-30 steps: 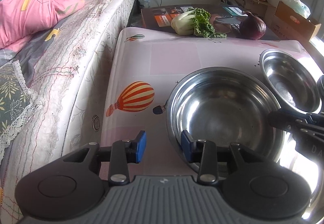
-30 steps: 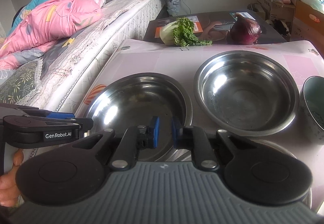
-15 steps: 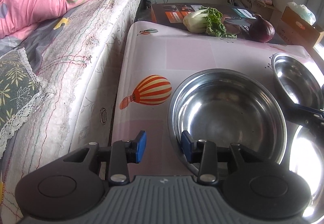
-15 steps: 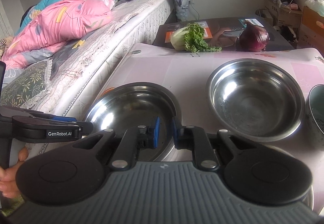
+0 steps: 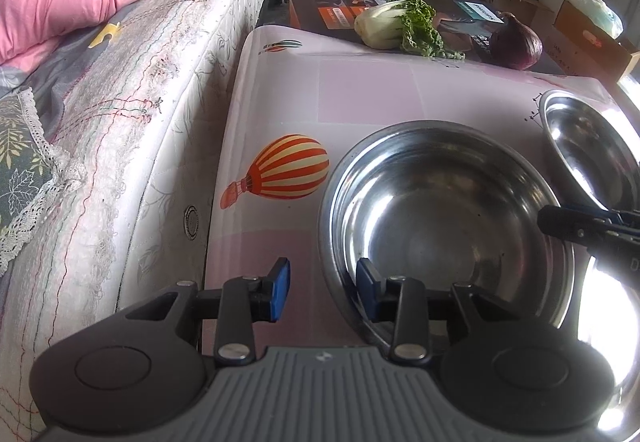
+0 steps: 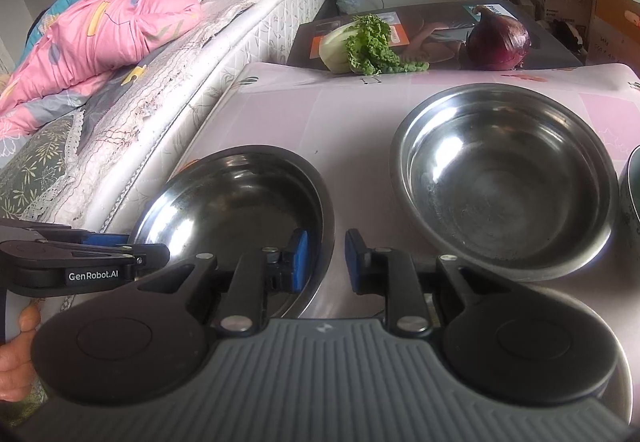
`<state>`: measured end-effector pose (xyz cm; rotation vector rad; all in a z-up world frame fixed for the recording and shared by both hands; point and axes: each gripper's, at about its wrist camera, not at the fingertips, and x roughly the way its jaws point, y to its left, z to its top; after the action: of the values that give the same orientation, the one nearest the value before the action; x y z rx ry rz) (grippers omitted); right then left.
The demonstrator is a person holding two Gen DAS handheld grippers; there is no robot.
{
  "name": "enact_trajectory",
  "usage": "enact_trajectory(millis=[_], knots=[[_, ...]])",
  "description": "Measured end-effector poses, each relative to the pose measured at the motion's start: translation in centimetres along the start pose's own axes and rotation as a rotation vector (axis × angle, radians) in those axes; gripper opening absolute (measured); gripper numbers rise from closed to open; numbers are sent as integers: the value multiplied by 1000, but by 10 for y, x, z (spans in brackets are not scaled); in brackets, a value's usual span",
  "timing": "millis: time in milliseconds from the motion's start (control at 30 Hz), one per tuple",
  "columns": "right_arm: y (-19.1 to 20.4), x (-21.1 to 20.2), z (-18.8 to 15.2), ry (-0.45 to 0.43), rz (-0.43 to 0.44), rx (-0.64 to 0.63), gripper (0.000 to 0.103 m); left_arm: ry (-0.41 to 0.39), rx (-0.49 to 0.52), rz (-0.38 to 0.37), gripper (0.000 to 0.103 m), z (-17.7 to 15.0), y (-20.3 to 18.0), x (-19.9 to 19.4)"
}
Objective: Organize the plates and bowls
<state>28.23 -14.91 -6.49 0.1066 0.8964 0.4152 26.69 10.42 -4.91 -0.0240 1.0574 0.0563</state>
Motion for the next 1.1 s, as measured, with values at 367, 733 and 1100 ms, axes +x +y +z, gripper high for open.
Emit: enact_trajectory(millis=[367,733,1100], knots=[[6,0,1,-15,-2,-44,12,-13,48,25,22,3,-11,1],[9,3,2,-17,-11,-59,12,-28,81,63,23,2,-18,1],[13,-3,5,-41,-13,-85,12,-72,84,78,23,4,-20,-11]])
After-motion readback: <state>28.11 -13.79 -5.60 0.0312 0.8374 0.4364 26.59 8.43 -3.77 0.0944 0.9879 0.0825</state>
